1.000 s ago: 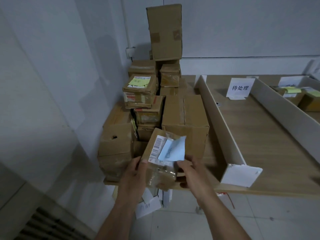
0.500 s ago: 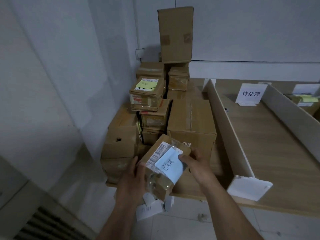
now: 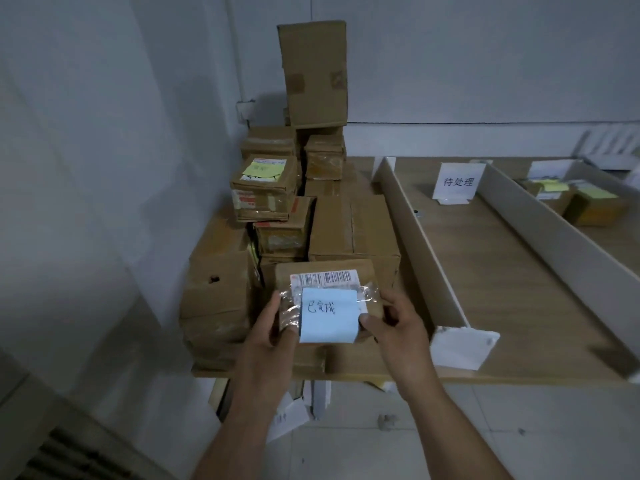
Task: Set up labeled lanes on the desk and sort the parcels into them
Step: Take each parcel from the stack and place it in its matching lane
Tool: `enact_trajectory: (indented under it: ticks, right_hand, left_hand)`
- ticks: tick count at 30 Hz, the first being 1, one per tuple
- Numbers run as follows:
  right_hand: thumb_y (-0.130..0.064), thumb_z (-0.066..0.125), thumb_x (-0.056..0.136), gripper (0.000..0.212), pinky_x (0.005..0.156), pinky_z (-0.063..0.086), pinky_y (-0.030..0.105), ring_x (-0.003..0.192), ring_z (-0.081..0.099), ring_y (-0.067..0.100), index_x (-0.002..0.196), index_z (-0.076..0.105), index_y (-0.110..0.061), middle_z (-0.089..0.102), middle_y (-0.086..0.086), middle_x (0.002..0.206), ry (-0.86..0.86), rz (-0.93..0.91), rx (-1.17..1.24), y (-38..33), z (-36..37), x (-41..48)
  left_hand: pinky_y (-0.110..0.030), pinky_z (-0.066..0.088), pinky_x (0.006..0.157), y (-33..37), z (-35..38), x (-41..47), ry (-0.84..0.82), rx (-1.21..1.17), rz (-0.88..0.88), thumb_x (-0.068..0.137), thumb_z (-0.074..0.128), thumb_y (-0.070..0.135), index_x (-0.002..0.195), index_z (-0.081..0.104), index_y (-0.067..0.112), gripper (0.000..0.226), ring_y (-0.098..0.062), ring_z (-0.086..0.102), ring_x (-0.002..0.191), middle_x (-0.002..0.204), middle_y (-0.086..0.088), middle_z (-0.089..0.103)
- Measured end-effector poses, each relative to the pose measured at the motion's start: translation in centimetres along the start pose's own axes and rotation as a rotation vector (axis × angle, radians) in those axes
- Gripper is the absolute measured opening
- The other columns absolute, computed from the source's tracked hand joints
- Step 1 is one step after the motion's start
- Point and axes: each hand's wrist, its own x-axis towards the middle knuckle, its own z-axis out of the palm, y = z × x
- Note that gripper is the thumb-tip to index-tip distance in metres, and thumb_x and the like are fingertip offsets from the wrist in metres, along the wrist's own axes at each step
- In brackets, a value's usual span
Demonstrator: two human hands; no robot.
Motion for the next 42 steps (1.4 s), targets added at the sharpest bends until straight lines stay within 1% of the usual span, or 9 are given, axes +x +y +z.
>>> enact_trajectory:
  ticks: [5,10,15,20,23,26,32,36,42]
  right_hand:
    - [-0.004,0.064,0.084,0.045,0.082,0.055,0.026,0.097,0.062,-0.001,0.124,0.057,-0.022,0.066,-0.011,0.11,0.205,-0.133,0.125,-0.6,-2.6,-2.5]
    - [-0.006,0.063,0.086,0.04,0.067,0.047,0.005,0.096,0.061,-0.004,0.12,0.058,-0.026,0.066,-0.008,0.11,0.319,-0.217,0.161,-0.8,-8.3,-3.4]
    - [-0.01,0.064,0.087,0.043,0.088,0.054,0.029,0.109,0.06,0.008,0.12,0.056,-0.036,0.062,-0.003,0.12,0.403,-0.274,0.183,-0.2,-16.0,-2.9]
    - [-0.011,0.064,0.086,0.046,0.092,0.052,0.041,0.11,0.06,0.009,0.117,0.057,-0.044,0.062,-0.006,0.12,0.498,-0.334,0.175,0.3,-27.1,-2.0]
    - [-0.013,0.064,0.086,0.047,0.088,0.054,0.037,0.108,0.058,0.006,0.118,0.054,-0.046,0.06,-0.008,0.122,0.552,-0.345,0.15,1.2,-34.9,-1.4]
    - [-0.013,0.063,0.087,0.045,0.075,0.052,0.019,0.105,0.057,0.004,0.125,0.055,-0.037,0.056,-0.007,0.123,0.585,-0.344,0.142,2.1,-41.7,-0.9]
    - [-0.014,0.063,0.087,0.047,0.083,0.051,0.025,0.104,0.058,0.003,0.13,0.056,-0.031,0.057,-0.005,0.123,0.641,-0.333,0.093,3.8,-50.7,0.9]
    - [-0.011,0.063,0.087,0.048,0.075,0.045,0.015,0.1,0.057,0.0,0.127,0.055,-0.035,0.056,-0.006,0.117,0.678,-0.313,0.113,4.7,-54.6,3.2]
    - [-0.016,0.063,0.087,0.046,0.089,0.053,0.038,0.103,0.06,0.01,0.126,0.055,-0.039,0.059,-0.004,0.119,0.71,-0.296,0.048,6.1,-60.8,9.3]
  left_hand:
    - [-0.04,0.041,0.105,1.6,2.3,-0.9,-0.033,-0.159,0.08,0.093,0.054,0.023,0.132,0.041,0.056,0.052,-0.006,0.05,0.121,0.128,0.022,0.057]
    - [-0.036,0.041,0.104,4.5,6.9,-2.6,-0.074,-0.177,0.175,0.092,0.055,0.029,0.132,0.048,0.046,0.044,-0.008,0.05,0.122,0.129,0.02,0.056]
    - [-0.03,0.038,0.102,8.4,13.3,-5.4,-0.159,-0.181,0.241,0.093,0.054,0.033,0.135,0.047,0.04,0.044,-0.008,0.046,0.123,0.129,0.018,0.054]
    - [-0.035,0.044,0.102,12.7,23.6,-9.0,-0.201,-0.215,0.281,0.092,0.056,0.029,0.134,0.049,0.036,0.044,-0.01,0.053,0.118,0.127,0.011,0.06]
    - [-0.036,0.04,0.107,15.3,30.6,-11.6,-0.227,-0.196,0.311,0.092,0.055,0.03,0.136,0.05,0.032,0.044,-0.009,0.05,0.122,0.13,0.01,0.058]
    - [-0.029,0.04,0.102,17.4,36.8,-13.7,-0.248,-0.201,0.344,0.093,0.054,0.027,0.136,0.05,0.03,0.043,-0.008,0.05,0.12,0.13,0.011,0.058]
    - [-0.018,0.04,0.089,20.3,45.5,-16.3,-0.331,-0.221,0.334,0.094,0.053,0.022,0.138,0.048,0.028,0.045,-0.006,0.054,0.114,0.127,0.009,0.061]
    - [0.0,0.04,0.06,21.6,50.5,-15.6,-0.349,-0.226,0.311,0.094,0.053,0.017,0.136,0.049,0.026,0.043,0.007,0.055,0.09,0.117,0.008,0.063]
    - [-0.014,0.041,0.077,22.9,59.1,-12.6,-0.397,-0.276,0.283,0.094,0.054,0.025,0.138,0.047,0.034,0.045,-0.005,0.055,0.112,0.126,0.012,0.06]
